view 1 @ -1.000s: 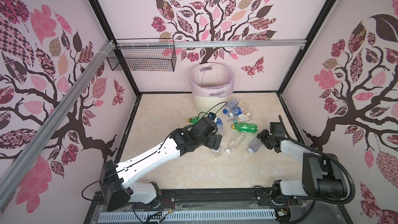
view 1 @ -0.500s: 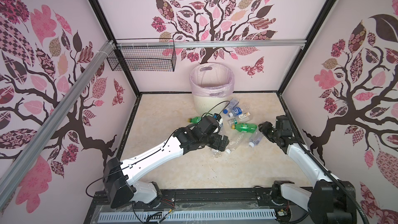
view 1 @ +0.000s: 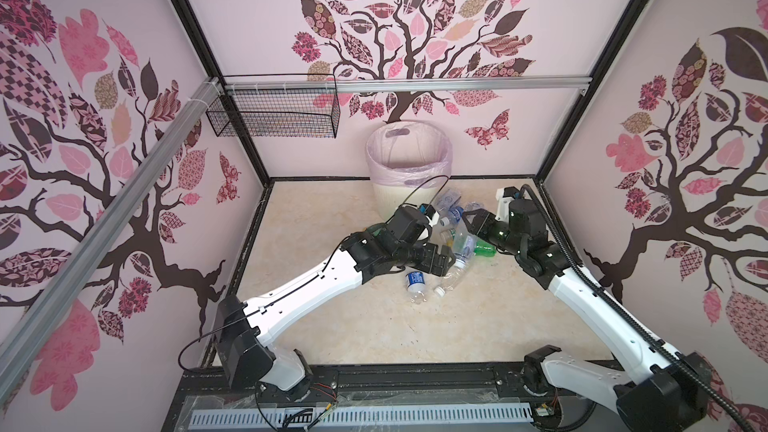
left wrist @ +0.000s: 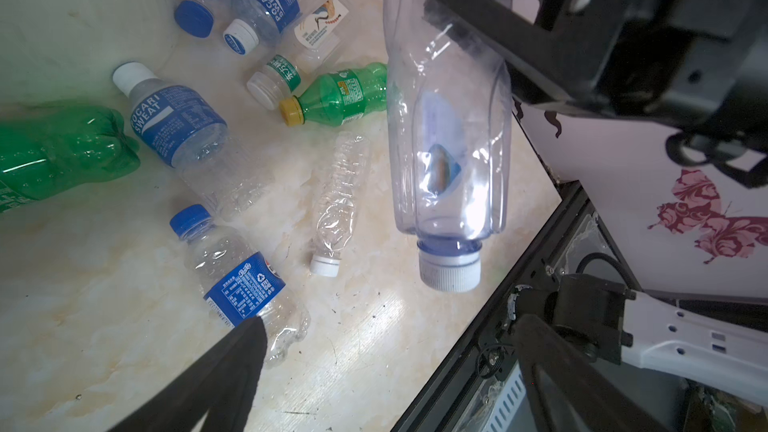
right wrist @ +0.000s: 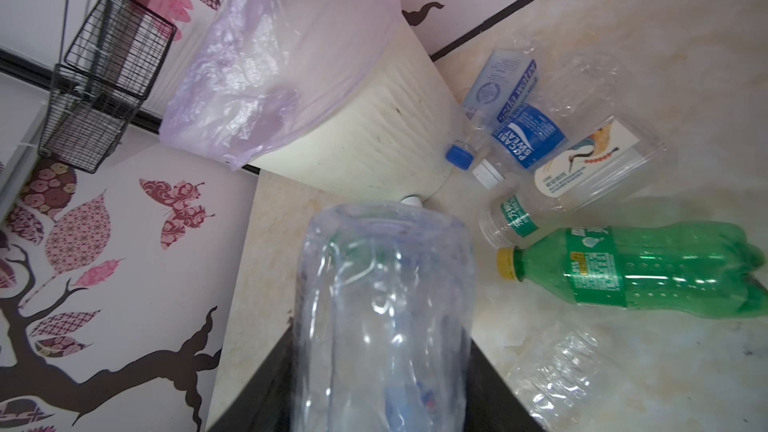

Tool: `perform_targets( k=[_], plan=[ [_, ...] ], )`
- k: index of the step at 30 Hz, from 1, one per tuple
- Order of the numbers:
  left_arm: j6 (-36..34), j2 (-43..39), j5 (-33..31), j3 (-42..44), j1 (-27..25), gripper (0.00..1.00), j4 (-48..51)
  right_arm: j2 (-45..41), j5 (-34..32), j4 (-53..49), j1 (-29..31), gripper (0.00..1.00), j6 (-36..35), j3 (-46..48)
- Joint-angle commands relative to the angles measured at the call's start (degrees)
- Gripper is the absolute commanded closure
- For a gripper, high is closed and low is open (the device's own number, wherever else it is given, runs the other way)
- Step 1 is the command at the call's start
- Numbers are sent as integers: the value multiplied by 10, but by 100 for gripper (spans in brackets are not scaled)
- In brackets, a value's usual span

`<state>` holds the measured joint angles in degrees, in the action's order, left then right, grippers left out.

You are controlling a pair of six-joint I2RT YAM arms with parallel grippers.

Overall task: Throw the plastic bottles in the bin
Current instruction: 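Hand the crushed bottle to left gripper, then open right gripper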

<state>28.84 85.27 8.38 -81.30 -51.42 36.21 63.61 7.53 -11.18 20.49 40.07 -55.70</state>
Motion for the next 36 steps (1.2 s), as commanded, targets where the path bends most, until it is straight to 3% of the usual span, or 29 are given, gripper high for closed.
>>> perform_targets(
  k=[1,11,21,31,36],
  plan=[
    [26,-1,48,-10,22,3,-39,11,14,11,18,48,-7,-29],
    [39,16,84,-12,29,3,-69,35,51,54,53,49,-35,-64],
    [42,14,74,5,34,12,-93,53,71,75,69,49,-33,-84],
    [42,-9,55,33,41,44,-123,55,70,85,70,43,-24,-81],
    [34,-19,43,43,44,50,-114,57,69,83,70,31,-24,-83]
  ],
)
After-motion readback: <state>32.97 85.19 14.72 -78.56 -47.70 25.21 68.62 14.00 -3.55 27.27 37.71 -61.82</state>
